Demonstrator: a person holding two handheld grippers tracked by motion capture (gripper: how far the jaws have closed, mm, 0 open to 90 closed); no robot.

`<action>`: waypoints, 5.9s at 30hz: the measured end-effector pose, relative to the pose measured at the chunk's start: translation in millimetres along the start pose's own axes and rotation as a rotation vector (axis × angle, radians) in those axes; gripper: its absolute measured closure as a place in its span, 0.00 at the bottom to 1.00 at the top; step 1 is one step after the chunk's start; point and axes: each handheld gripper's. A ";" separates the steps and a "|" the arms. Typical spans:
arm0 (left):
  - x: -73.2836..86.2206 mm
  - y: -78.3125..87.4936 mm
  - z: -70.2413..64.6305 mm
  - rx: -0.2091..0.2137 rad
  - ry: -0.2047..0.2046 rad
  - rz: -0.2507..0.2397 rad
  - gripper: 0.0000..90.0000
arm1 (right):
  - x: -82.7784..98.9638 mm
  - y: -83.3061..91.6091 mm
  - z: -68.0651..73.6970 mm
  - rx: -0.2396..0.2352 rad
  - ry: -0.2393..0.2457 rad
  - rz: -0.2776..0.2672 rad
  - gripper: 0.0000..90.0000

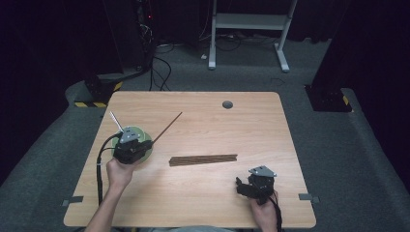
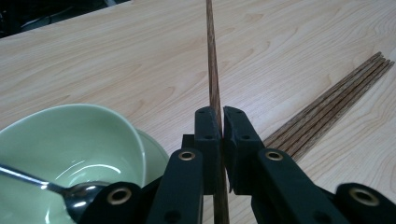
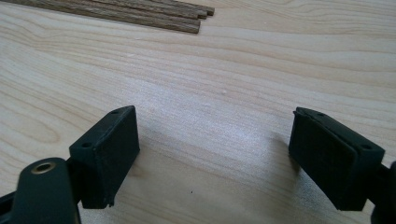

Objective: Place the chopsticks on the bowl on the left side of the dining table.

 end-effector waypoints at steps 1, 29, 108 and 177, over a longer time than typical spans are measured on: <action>2.2 2.7 3.4 -0.008 0.004 -0.004 0.94 | 0.0 0.0 0.0 0.000 0.000 0.000 0.18; 29.3 29.6 40.6 -0.107 0.057 0.002 0.94 | 0.0 0.0 0.1 0.000 0.000 0.000 0.18; 35.2 37.3 80.5 -0.236 0.105 0.065 0.66 | 0.1 0.1 0.4 0.003 -0.003 0.000 0.18; -3.9 10.4 10.2 0.024 0.162 -0.098 0.31 | 0.1 0.1 0.5 0.003 -0.003 0.000 0.18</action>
Point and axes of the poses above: each handheld gripper's, and its own axes: y roughly backward along the jaws, x roughly out of its underside, z roughly to its left, and after that the axes turned 7 degrees about y, right-handed
